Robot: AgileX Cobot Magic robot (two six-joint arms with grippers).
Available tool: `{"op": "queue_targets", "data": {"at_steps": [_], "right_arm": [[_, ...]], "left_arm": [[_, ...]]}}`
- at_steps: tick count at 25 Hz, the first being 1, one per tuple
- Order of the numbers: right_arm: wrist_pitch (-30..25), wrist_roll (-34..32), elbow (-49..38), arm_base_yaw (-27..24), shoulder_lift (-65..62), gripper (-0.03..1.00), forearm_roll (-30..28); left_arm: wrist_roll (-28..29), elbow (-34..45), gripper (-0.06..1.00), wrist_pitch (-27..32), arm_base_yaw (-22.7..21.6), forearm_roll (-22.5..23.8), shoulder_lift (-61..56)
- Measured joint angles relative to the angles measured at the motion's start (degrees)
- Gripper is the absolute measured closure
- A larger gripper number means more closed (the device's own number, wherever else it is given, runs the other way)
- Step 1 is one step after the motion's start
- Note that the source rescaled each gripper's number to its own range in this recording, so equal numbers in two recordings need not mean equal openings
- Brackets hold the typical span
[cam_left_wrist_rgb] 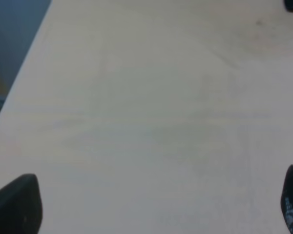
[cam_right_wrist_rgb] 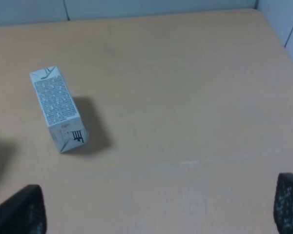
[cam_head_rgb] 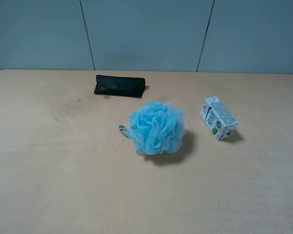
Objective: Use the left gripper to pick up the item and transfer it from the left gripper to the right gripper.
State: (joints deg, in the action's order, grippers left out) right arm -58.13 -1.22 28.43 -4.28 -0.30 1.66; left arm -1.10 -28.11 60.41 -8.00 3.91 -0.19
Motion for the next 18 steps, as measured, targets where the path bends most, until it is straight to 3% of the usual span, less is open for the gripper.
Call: {"op": "queue_targets", "data": {"at_steps": [4, 18], "right_arm": [[0.0, 0.0, 0.0, 0.0, 0.0, -0.03, 0.0], [0.0, 0.0, 0.0, 0.0, 0.0, -0.03, 0.0]], "left_arm": [[0.0, 0.0, -0.03, 0.0, 1.9, 0.0, 0.0], [0.0, 0.0, -0.03, 0.0, 2.0, 0.0, 0.0]]}}
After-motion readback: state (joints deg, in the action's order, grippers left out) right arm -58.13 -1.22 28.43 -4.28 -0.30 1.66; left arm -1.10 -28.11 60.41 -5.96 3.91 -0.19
